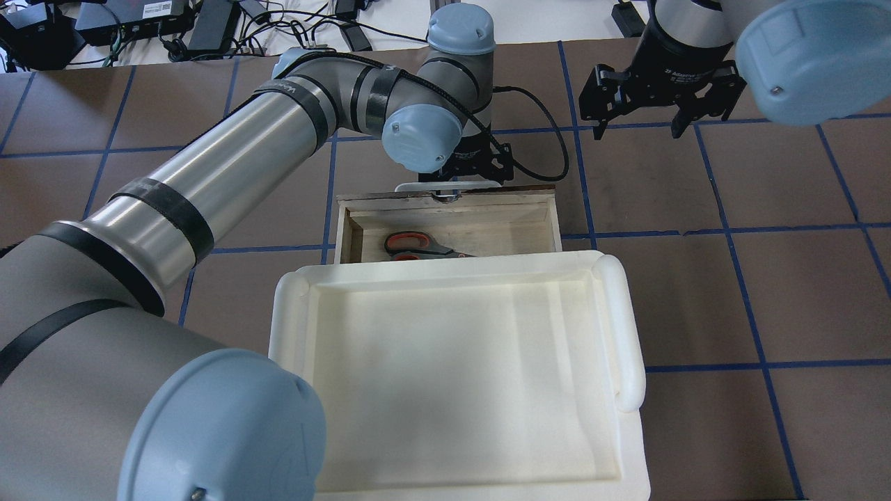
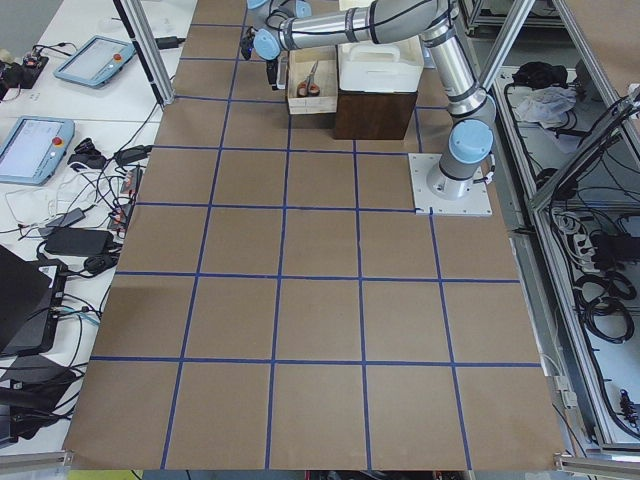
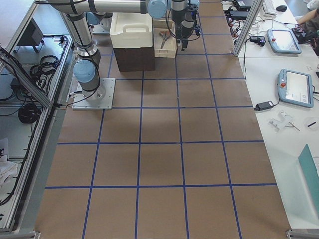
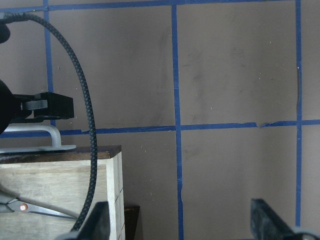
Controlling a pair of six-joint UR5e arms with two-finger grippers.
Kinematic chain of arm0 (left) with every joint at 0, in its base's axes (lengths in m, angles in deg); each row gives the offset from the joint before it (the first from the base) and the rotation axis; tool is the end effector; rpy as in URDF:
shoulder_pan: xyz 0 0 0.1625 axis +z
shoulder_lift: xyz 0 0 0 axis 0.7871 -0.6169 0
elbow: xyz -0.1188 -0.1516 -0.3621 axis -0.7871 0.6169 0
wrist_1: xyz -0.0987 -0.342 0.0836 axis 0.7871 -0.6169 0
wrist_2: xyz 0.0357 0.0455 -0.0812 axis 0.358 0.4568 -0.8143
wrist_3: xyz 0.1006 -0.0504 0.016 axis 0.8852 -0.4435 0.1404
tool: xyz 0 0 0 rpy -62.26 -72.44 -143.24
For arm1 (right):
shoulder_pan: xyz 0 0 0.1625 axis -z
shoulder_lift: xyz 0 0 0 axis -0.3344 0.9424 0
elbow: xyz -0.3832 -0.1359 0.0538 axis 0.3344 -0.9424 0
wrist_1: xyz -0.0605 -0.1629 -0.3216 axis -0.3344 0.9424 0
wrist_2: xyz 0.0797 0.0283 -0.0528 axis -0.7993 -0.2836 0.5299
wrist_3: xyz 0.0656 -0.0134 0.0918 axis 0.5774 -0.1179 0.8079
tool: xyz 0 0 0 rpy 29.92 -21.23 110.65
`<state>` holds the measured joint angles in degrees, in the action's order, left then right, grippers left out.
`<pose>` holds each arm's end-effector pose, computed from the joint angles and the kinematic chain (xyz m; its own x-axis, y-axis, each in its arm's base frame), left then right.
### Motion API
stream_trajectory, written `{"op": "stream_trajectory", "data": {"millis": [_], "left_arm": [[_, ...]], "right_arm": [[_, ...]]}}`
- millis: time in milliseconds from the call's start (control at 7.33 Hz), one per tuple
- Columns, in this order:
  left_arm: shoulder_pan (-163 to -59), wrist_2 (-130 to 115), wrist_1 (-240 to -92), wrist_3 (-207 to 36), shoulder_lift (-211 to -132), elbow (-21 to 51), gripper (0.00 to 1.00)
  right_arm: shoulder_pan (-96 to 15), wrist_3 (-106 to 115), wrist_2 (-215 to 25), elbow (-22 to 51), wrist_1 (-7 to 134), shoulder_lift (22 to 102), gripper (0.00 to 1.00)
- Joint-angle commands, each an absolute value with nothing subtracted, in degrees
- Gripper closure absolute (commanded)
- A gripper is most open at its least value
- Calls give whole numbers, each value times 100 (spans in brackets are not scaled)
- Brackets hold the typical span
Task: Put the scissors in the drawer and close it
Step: 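Push the drawer front with the left gripper away from the robot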
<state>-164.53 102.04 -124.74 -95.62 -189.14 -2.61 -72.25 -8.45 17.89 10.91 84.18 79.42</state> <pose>-0.3781 -0.5507 0.2457 -0.9993 -0.0364 -0.0111 -0.0374 0.9937 0.1059 0.1475 -0.4661 0.4528 -0.9995 0.0301 -0.0018 0.0302 0.9962 -0.0818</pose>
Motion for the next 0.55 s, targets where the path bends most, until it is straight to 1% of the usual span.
{"op": "stream_trajectory", "data": {"millis": [0, 409], "left_arm": [[-16511, 10198, -12789, -9567, -18733, -228, 0], [-16547, 10189, -13055, -9585, -18399, 131, 0]], "right_arm": [[-7222, -862, 1788, 1132, 8433, 7948, 0], [-7214, -862, 1797, 1132, 8424, 7948, 0]]}}
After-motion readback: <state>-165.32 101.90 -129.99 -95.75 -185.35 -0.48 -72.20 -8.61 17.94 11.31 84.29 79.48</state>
